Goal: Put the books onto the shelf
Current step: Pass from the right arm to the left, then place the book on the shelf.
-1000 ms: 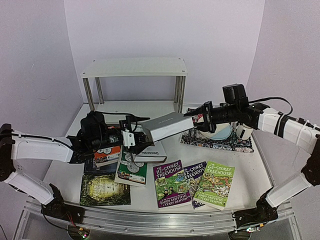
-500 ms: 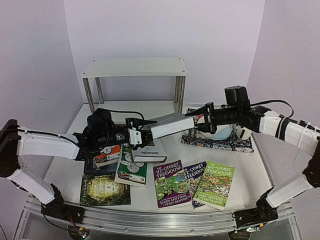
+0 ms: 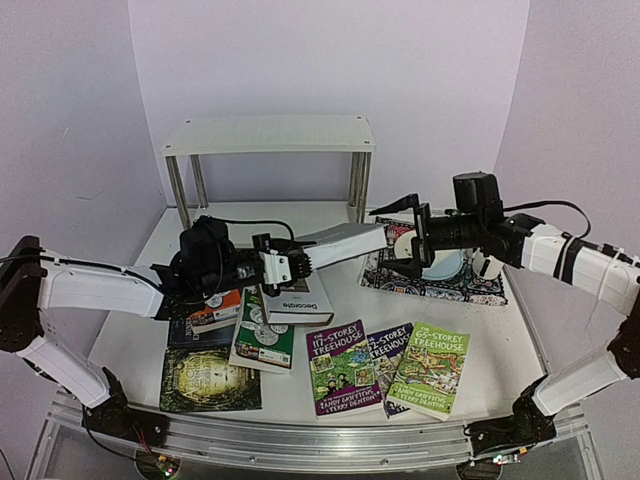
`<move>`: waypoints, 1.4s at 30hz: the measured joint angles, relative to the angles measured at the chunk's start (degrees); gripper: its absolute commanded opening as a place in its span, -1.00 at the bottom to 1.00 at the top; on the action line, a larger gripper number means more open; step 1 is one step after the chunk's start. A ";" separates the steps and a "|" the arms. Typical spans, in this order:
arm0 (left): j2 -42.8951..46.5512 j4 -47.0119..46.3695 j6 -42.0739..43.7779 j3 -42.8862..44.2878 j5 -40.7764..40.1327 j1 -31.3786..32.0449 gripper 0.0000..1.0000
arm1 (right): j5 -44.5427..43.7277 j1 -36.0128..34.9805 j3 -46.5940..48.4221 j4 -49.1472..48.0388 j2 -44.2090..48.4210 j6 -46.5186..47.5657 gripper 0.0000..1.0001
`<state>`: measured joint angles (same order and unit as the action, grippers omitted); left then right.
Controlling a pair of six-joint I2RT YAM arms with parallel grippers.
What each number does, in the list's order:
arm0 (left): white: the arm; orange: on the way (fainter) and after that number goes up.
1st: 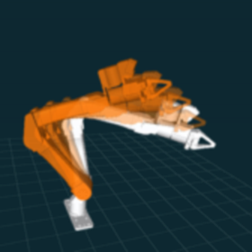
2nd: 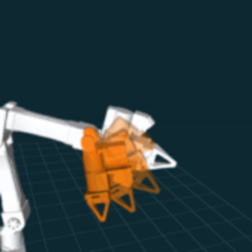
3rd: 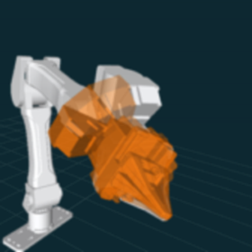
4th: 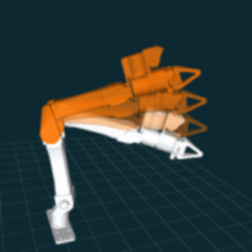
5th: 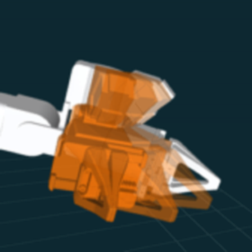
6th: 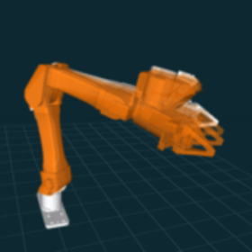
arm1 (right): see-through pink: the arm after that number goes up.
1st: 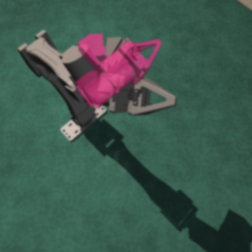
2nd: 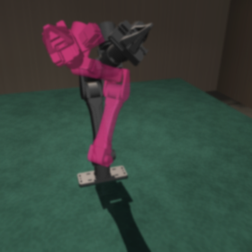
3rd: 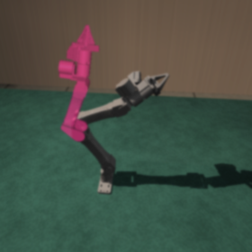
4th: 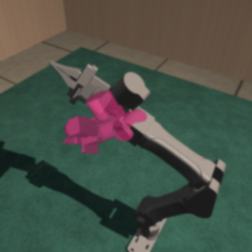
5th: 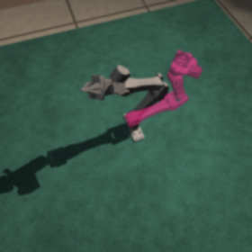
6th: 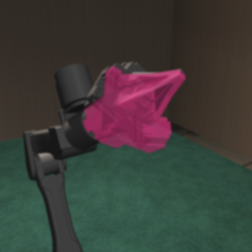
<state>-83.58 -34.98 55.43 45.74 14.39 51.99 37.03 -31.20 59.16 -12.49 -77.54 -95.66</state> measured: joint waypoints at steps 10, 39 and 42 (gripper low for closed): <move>3.50 0.24 -15.11 -0.42 -12.37 0.59 -0.57 | -8.51 0.05 1.32 5.65 6.09 10.16 0.97; 13.71 2.20 -47.71 -4.98 -55.09 -0.89 -0.64 | -34.70 0.07 2.96 23.74 13.58 32.83 0.97; 13.07 2.51 -47.71 -5.07 -54.95 -3.22 -0.69 | -36.46 0.07 2.89 24.22 13.66 34.91 0.97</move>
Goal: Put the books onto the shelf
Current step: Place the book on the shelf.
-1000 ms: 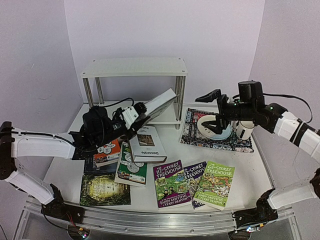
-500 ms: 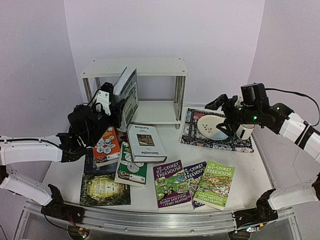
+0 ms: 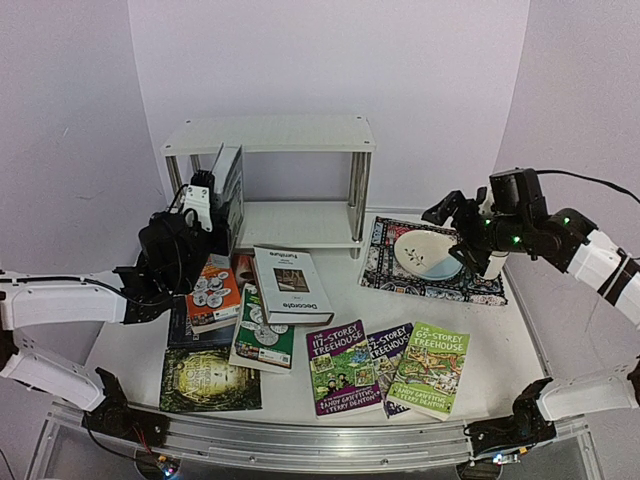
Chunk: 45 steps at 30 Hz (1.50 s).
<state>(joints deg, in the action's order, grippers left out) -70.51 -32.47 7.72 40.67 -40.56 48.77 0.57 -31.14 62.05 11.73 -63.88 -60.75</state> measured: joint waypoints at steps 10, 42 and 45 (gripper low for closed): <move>-2.93 0.03 -3.25 -2.06 4.64 -9.21 -0.71 | -7.41 0.00 -4.96 0.35 2.61 12.14 0.97; -10.13 2.58 -6.07 4.42 8.11 -15.44 -0.78 | -10.46 0.00 -9.54 -2.07 4.31 23.75 0.97; -10.17 2.57 -6.26 4.86 8.78 -16.90 -0.81 | -10.50 0.00 -9.54 -2.33 4.31 23.90 0.97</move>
<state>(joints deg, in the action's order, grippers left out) -80.68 -29.90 1.46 45.52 -31.78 31.87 -9.93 -31.14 52.51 9.40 -59.57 -36.85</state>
